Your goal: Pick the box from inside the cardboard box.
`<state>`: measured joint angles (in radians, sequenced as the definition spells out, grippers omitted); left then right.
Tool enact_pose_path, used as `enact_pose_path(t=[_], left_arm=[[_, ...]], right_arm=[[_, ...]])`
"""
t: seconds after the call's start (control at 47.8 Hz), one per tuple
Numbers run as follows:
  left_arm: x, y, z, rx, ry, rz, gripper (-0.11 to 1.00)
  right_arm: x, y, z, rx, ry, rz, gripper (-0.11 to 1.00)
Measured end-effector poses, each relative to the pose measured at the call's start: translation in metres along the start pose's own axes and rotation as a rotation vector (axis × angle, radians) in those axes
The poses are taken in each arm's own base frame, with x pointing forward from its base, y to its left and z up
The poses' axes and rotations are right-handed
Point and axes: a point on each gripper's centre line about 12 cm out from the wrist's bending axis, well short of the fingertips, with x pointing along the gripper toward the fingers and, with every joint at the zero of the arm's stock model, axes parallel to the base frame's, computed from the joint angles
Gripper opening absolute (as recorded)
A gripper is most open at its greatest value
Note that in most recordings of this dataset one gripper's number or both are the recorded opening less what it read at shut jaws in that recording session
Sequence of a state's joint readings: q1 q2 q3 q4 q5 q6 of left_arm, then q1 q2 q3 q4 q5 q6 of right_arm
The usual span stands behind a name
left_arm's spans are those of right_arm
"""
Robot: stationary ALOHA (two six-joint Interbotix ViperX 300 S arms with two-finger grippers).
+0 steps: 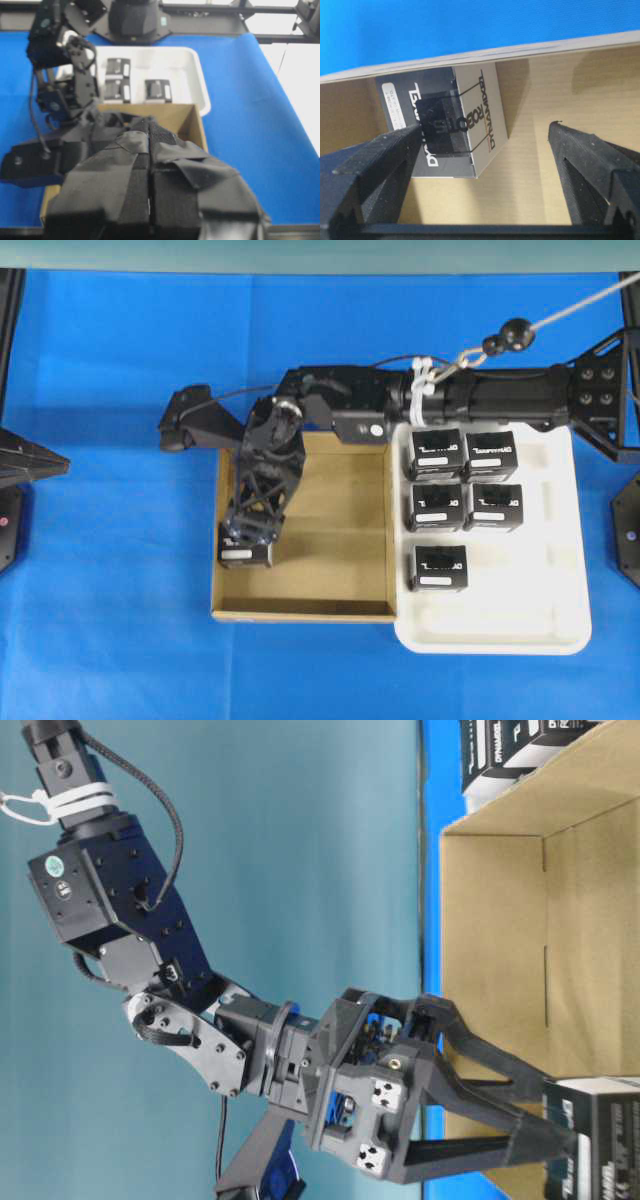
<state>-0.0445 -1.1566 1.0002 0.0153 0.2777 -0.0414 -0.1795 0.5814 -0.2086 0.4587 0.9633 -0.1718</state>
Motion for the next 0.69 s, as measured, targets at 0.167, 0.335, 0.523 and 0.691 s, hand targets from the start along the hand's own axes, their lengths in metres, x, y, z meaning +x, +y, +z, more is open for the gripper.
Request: enact_pose_path(t=[0.167,0.335,0.523,0.691], left_arm=[[0.000,0.000,0.000,-0.001,0.000,0.000,-0.07],[0.000,0.000,0.000,-0.001,-0.002,0.000,-0.07],[0.000,0.000,0.000,-0.001,-0.002,0.000,-0.07],[0.000,0.000,0.000,-0.003,-0.003,-0.001,-0.07]], right_arm=[[-0.005,-0.011,0.003,0.017,-0.012,-0.008,0.99],[-0.007,-0.017,0.006,0.027,-0.027,-0.014,0.99],[-0.008,-0.017,0.007,0.023,-0.034,-0.015,0.99],[-0.012,-0.010,0.014,0.009,-0.055,-0.013,0.99]])
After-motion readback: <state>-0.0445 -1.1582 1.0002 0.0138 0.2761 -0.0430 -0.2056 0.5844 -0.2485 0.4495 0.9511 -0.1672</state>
